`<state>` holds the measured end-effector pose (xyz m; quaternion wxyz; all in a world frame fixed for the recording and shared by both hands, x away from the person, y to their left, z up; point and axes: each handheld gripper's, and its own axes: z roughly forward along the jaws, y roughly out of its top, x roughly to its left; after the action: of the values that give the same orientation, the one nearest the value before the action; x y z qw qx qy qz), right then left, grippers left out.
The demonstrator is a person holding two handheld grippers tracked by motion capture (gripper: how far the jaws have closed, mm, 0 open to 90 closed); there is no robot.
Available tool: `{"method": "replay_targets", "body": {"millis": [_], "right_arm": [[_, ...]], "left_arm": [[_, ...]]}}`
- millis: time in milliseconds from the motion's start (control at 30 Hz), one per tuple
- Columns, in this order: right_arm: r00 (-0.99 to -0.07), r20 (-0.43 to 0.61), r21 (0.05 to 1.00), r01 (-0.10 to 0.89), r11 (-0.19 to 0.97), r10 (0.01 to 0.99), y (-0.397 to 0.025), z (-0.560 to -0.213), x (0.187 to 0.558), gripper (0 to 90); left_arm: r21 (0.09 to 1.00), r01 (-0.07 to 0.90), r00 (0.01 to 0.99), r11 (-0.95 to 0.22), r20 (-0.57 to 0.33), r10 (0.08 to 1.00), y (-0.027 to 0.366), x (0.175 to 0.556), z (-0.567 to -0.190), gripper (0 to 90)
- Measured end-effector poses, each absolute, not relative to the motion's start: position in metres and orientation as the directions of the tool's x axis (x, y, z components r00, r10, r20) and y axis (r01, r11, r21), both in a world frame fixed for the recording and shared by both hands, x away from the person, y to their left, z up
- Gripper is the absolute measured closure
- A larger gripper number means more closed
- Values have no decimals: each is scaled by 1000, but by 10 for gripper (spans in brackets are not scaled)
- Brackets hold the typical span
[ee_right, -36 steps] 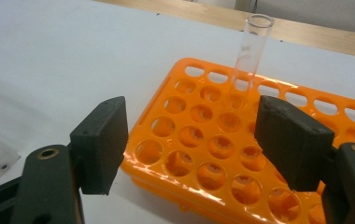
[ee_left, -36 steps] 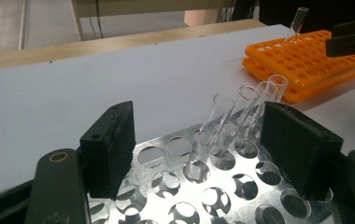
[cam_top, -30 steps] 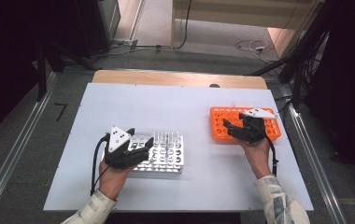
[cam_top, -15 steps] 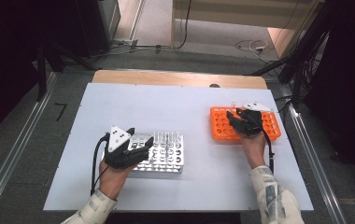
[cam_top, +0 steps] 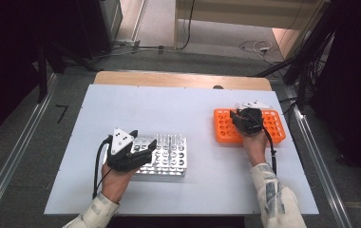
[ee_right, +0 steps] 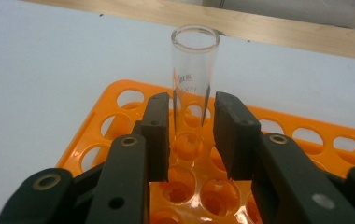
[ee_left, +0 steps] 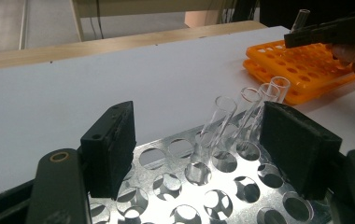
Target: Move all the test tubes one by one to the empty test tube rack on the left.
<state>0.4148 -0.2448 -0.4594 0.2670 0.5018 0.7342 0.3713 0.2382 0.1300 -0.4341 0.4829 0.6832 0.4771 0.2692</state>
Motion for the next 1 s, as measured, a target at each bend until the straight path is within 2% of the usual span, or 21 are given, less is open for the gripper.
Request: {"method": "replay_targets", "body": {"millis": [167,667,1000], "right_arm": [[-358,-23,816,532,224,933,-245,-459,414,726],[-382,-39,858,460,226,924,-249,-431,399,732],[-463,-22,860,443,252,886,-248,-415,378,733]], "left_arm": [[917,392,400,-78,-93,912,130,238,-434,266],[917,390,397,-77,-92,913,131,238,-434,260],[916,391,406,-86,-87,910,129,237,-434,239]]}}
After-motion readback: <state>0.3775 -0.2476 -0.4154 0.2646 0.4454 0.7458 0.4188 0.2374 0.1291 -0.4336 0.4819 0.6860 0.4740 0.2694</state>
